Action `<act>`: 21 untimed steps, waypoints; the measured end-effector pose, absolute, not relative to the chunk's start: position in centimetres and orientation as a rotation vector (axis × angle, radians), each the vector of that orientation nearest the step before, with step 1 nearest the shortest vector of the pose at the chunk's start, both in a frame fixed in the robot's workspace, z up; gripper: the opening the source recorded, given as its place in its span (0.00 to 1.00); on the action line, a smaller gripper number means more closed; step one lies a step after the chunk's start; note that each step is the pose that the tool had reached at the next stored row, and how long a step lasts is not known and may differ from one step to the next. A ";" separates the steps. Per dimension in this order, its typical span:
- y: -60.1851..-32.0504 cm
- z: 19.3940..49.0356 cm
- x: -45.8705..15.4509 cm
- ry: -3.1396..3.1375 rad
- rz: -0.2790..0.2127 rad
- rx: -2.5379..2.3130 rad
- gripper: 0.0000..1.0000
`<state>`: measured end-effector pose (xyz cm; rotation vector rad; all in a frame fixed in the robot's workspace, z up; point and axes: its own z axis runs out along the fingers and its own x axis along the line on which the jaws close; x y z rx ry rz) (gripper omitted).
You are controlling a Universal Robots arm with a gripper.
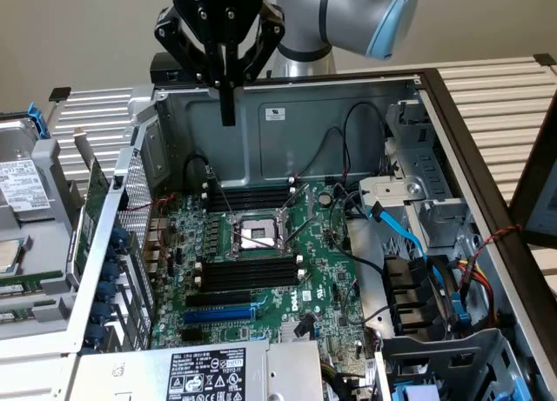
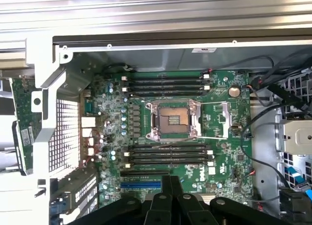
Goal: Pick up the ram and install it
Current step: 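Reach for the ram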
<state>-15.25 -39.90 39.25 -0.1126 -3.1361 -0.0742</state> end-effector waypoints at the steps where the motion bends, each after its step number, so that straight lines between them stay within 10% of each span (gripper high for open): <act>1: -39.9 39.2 -15.7 -3.136 -0.074 -0.113 0.11; 21: -40.0 39.1 -24.3 -3.127 -0.089 -0.112 0.11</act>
